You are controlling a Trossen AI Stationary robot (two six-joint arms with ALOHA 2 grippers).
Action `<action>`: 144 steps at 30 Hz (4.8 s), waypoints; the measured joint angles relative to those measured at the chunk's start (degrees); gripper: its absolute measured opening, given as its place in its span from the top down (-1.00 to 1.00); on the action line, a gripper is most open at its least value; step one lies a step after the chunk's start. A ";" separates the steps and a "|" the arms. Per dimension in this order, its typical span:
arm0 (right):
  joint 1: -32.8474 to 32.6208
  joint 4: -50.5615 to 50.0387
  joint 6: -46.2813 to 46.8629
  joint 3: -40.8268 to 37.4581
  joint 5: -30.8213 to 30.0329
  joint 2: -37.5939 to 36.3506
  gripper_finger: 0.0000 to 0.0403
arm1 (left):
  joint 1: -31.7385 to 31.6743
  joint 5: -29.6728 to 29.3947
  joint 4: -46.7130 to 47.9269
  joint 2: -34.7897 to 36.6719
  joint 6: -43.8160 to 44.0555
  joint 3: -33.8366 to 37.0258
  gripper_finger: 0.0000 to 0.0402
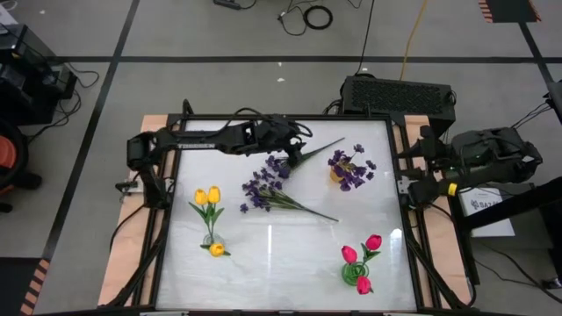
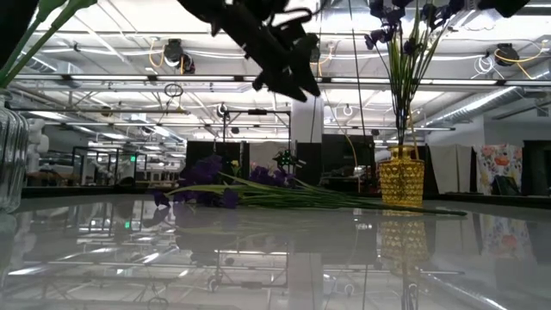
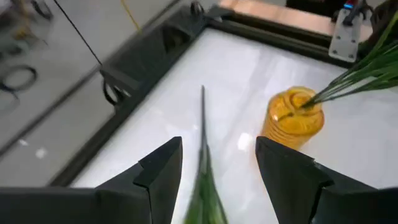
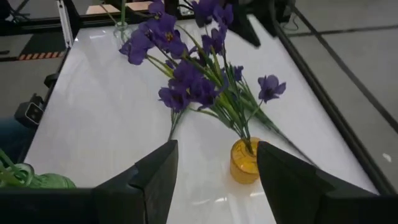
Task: Sort flowers into vase by color
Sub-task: Put the top purple flowers into the yellow vase
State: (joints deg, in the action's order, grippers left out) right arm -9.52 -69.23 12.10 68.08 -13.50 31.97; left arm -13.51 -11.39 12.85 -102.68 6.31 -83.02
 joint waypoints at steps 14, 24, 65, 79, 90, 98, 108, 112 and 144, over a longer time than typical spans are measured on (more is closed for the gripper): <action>-0.01 -0.02 -5.75 0.44 0.09 0.00 -0.04 | -1.19 2.54 4.18 -13.16 2.61 -6.16 -0.04; -0.02 -0.02 -6.77 0.44 0.11 0.00 -0.04 | -3.19 5.89 9.80 -17.33 5.27 -6.24 -0.23; 0.04 9.83 -3.03 0.39 -0.32 1.06 -0.04 | -5.24 0.01 17.61 -17.49 -6.73 -12.27 0.83; 0.07 15.38 -4.04 5.70 -1.66 14.37 -0.04 | -2.01 -12.97 30.30 -4.04 -19.56 -23.43 0.88; 0.15 11.24 -14.42 27.96 -13.55 28.54 -0.04 | 5.75 -28.62 30.86 -0.40 -47.55 -31.25 0.88; 3.54 12.31 -23.55 30.72 -17.70 39.06 -0.04 | 10.09 -28.54 34.20 -0.50 -46.22 -33.34 0.88; 6.24 16.30 -25.36 30.71 -13.13 50.31 -0.04 | 15.03 -28.69 37.91 -0.47 -44.22 -33.32 0.88; 7.33 19.58 -27.07 30.71 -14.85 53.54 -0.04 | 16.80 -28.93 40.12 -0.47 -44.11 -33.30 0.88; 9.14 20.13 -21.73 30.71 -16.39 57.40 0.96 | 21.44 -36.75 43.91 0.09 -42.85 -33.23 0.24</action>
State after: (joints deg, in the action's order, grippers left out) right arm -0.38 -49.10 -9.63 98.78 -29.89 89.36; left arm 7.93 -48.14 56.77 -102.59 -36.53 -116.25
